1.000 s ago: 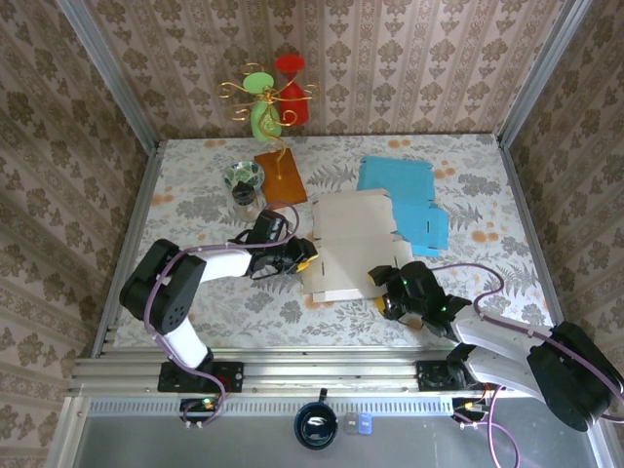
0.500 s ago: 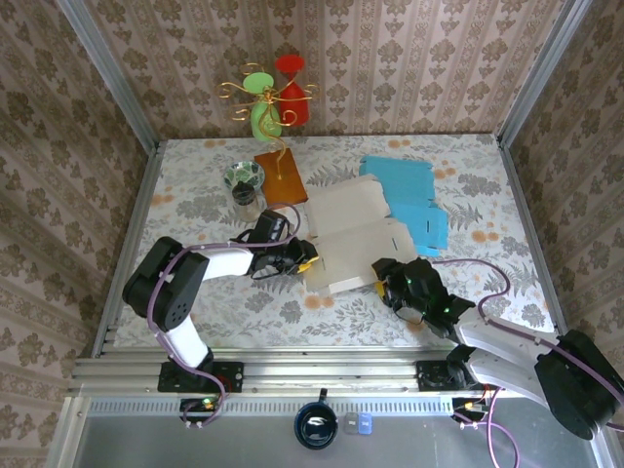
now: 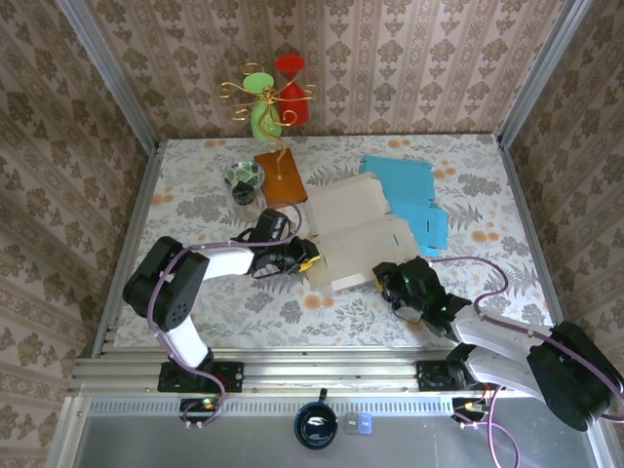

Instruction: Fold the paper box

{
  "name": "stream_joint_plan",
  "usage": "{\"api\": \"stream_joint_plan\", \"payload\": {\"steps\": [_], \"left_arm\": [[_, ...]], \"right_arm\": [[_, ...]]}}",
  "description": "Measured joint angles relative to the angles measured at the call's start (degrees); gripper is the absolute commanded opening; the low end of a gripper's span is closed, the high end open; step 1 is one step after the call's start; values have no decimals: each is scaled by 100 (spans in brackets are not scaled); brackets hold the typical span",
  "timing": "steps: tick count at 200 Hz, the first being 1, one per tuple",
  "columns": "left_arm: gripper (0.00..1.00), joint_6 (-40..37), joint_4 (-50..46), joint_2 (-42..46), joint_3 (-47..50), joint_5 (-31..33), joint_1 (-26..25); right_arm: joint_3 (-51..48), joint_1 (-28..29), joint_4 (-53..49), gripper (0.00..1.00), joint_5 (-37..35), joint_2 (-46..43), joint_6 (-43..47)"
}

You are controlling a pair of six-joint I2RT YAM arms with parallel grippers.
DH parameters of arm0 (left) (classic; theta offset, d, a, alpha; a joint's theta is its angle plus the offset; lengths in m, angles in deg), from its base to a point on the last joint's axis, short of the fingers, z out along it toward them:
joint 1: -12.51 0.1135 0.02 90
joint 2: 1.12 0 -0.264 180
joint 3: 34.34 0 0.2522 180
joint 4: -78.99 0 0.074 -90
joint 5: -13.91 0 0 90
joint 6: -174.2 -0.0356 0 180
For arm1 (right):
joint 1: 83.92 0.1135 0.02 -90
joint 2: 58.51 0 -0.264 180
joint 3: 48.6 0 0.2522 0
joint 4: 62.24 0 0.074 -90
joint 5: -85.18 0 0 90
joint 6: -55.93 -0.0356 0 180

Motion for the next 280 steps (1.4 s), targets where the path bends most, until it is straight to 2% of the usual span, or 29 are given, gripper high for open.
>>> {"api": "stream_joint_plan", "payload": {"steps": [39,45,70,101,163,212,241,280], "left_arm": [[33,-24,-33,22,0,17,2],[34,-42,-55,50,0,31,2],[41,-153,-278,356,-28,146,2],[54,-505,-870,1060,-138,424,2],[61,-1523,-1965,2645,-824,1582,50],[65,-2291,-2356,3512,-1307,2288,247],[67,-2857,-2347,3735,-1467,2243,380],[73,-4216,-2225,3788,-1464,1434,382]], "right_arm": [[345,0,-57,12,-17,44,96],[398,0,-92,7,-20,44,105],[656,-4,-339,0,-22,17,127],[1294,-133,-723,0,46,7,192],[3322,-691,-1222,0,369,584,341],[4870,-822,-2006,0,396,1078,313],[5519,-822,-2691,0,369,1095,70],[6199,-844,-3877,0,282,1095,-372]]}}
